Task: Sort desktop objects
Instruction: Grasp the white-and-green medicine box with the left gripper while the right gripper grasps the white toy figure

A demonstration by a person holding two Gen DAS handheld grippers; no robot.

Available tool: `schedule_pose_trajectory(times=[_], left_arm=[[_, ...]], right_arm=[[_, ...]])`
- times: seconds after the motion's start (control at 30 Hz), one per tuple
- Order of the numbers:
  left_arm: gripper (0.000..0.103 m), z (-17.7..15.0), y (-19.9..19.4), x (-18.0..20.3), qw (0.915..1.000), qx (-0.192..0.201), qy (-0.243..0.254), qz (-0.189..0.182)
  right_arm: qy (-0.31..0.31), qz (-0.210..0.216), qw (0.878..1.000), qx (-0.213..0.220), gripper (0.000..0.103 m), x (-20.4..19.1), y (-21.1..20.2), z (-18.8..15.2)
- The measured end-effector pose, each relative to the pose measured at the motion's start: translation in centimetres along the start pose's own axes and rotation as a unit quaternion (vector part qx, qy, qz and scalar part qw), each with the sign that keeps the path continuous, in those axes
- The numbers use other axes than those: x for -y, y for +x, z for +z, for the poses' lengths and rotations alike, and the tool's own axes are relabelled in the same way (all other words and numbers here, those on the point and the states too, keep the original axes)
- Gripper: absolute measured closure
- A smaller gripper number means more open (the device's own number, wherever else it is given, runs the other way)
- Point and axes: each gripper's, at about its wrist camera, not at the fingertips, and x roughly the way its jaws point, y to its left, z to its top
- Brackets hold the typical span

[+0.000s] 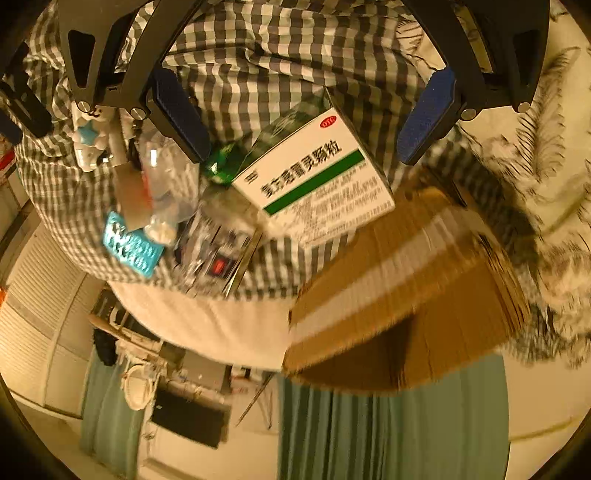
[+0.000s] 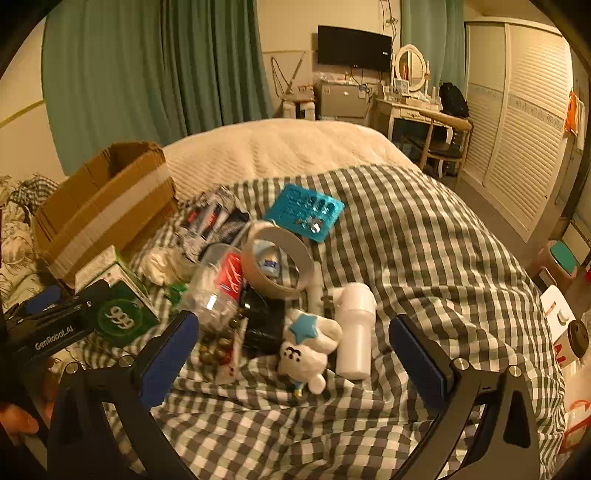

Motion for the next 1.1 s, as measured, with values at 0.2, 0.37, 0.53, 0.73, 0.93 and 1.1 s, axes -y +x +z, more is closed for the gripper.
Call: schedule_pose_trajectory(times=[0.2, 0.37, 0.53, 0.73, 0.93, 1.1], left_arm=[[0.000, -0.2, 0.8, -1.3, 0.9979, -0.024, -0.060, -0.010], [0.000, 0.7, 1.7, -1.9, 0.9929, -0.027, -0.116, -0.002], [0.003, 1.3, 3.5, -0.7, 0.9958, -0.015, -0.088, 0.022], [0.012, 0.8, 3.2, -1.1, 0.9980, 0.003, -0.048, 0.040], [0.013, 0.2, 1.9, -1.6, 0.9989, 0.002, -0.044, 0.019], [0.013, 0.2, 1.7, -1.2, 0.9990, 0.006, -0.043, 0.014]], right_arm=[[0.010, -0.006, 1.000, -0.018, 0.000, 0.8, 1.1, -0.5], [0.005, -0.016, 1.000, -0.014, 0.000, 0.3, 1.0, -0.4], [0.012, -0.025, 1.000, -0.015, 0.000, 0.7, 1.3, -0.6], [0.027, -0.045, 0.998, -0.045, 0.000, 2.1, 3.0, -1.1], [0.061, -0.040, 0.995, -0.067, 0.000, 3.8, 4.6, -1.4], [0.072, -0.037, 0.994, -0.077, 0.000, 4.2, 5.7, -0.8]])
